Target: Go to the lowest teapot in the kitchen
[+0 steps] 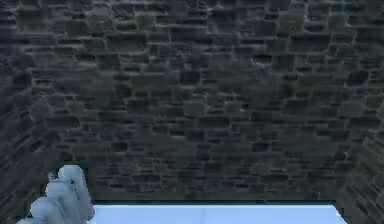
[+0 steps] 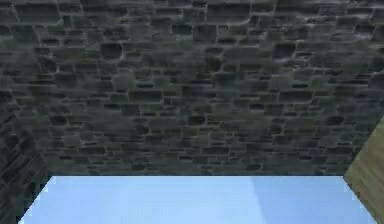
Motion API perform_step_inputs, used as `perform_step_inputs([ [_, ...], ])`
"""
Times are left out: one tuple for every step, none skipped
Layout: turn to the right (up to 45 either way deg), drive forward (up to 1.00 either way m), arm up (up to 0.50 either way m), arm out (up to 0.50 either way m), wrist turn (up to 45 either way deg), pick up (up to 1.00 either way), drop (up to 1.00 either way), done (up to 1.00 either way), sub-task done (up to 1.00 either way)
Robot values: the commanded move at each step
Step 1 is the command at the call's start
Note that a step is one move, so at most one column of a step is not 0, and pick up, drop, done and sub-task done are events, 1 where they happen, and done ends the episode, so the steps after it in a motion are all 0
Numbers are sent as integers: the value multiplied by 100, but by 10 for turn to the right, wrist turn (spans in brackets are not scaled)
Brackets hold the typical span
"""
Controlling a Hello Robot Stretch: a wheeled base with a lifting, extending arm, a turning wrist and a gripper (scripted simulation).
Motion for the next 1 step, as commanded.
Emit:
perform_step_inputs([
  [450,0,0,0,0,0,0,0,0],
])
